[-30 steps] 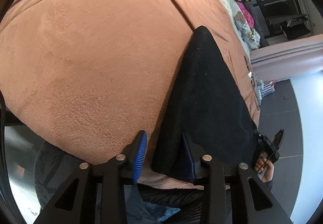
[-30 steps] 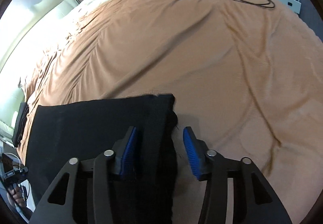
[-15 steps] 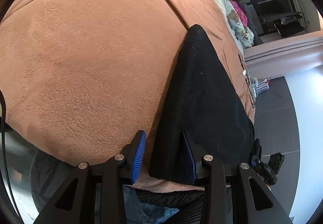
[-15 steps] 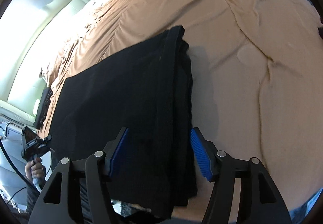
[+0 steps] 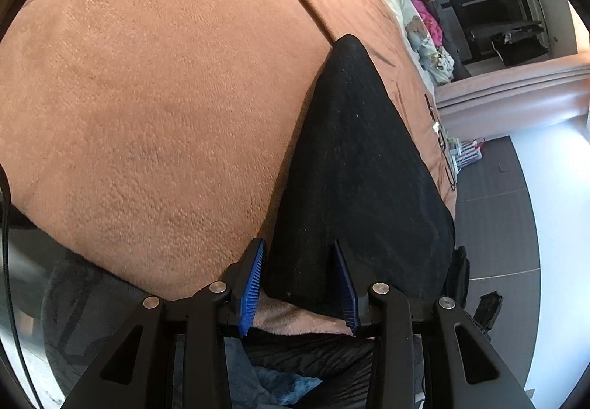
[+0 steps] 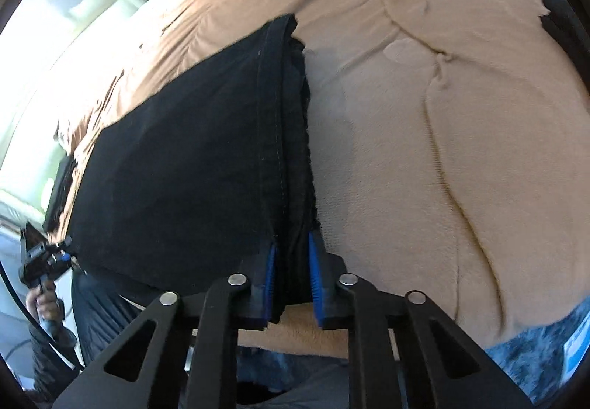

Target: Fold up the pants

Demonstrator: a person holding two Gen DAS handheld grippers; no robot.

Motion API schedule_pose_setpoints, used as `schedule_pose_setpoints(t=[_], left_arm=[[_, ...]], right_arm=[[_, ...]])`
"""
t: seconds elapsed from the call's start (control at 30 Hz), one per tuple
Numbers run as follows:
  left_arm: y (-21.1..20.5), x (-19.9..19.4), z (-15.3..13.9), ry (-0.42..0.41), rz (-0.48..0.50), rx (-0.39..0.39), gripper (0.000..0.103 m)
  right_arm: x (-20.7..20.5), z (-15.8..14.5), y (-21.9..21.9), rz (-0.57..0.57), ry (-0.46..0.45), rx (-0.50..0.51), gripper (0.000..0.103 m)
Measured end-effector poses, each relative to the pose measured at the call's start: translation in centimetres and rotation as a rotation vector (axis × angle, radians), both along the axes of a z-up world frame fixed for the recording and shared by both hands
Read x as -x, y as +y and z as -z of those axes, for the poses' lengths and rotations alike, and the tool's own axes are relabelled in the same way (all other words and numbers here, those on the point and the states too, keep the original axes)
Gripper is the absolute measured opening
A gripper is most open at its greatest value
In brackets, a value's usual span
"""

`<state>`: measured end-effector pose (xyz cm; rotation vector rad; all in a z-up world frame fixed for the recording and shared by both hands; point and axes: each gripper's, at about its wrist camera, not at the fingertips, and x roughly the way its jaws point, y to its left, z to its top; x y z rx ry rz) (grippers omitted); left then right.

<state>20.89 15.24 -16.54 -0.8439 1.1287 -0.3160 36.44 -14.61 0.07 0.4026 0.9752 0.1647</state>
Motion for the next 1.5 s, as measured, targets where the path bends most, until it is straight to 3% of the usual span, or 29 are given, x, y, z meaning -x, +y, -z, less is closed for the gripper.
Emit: schedule_pose_setpoints(t=[0.17,0.3,0.47,0.6,1.1,1.27,1.5], left_arm=[[0.4,0.9,0.3,-0.012,-0.024,0.046,0.041],[0.9,1.3,0.6,-0.015,-0.039,0.073,0.041],[1.8,1.3,1.0,-0.024,-0.066,0.112,0.041],[2.0,1.1,1.2,-0.028,-0.094,0.143,0.041],[2.0,1.3,1.2,-0.010,-0.184,0.190,0.041],[2.2,2.2,1.4,-0.002,-0.192,0.211,0.041],[2.0,2.0,1.2,0.003,-0.197,0.212,0.041]], right_arm=[[0.4,0.9,1.0,0.041,0.033,0.065,0.009],[0.8,-0.8,1.3,0.103,0.032,0.117,0.012],[3.1,-4.2,2.2,0.136,-0.079,0.154,0.015],[3.2,-5.0,4.7,0.091,-0.127,0.136,0.015],[-4.9,-2.7,17.9,-0.172,-0.138,0.159,0.015],[-7.9,-2.2,21.2,-0.212,-0.155,0.179,0.015],[-11.1,0.4,23.9,-0.175,-0.121,0.229,0.015]])
